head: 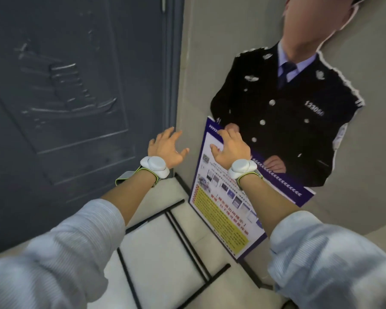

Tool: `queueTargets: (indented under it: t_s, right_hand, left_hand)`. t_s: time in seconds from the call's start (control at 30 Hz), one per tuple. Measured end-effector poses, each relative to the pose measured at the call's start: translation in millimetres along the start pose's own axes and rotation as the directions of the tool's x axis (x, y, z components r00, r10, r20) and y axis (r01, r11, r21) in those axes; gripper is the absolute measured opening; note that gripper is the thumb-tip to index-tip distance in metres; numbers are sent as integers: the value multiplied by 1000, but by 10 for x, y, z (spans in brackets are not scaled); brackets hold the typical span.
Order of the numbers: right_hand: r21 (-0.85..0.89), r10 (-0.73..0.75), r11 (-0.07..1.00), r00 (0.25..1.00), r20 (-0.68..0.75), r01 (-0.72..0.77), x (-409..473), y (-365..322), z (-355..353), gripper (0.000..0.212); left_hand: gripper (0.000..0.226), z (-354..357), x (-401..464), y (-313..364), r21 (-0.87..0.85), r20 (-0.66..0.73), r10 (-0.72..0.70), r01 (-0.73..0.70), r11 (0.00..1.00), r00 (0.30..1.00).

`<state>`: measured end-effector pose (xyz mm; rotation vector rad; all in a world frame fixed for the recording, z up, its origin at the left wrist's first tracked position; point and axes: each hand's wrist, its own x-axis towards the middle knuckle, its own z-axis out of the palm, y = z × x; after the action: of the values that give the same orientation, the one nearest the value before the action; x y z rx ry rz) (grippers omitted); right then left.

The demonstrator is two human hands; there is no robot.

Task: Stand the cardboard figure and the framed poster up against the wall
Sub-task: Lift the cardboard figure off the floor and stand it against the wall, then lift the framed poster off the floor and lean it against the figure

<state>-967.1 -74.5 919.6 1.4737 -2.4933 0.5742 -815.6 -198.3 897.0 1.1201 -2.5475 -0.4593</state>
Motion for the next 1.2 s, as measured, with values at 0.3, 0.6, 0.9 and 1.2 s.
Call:
queueTargets:
  t_s: [0.3,0.6,0.9,1.2]
  right_hand:
    - [67,-144,989,961,235,132,-579,-782,848,49]
    - [219,-358,931,847,394,292,-1499,-1471,1845,47]
    - [297,-483,876,659,577,381,-2741,-2405,2963,46]
    - [279,-403,913,557,726,297,-3979,-3418,4080,47]
  left_hand:
    - [64,228,-1063,-1005,-3,72,-284,285,958,956]
    - [62,633,-2424,-1853,13,102,-564,566,824,819]
    - [63,983,-3836,-3174,-45,159,-757,771,636,634]
    - [68,1541,-4923,-4635,-115,335,-768,833,541,546]
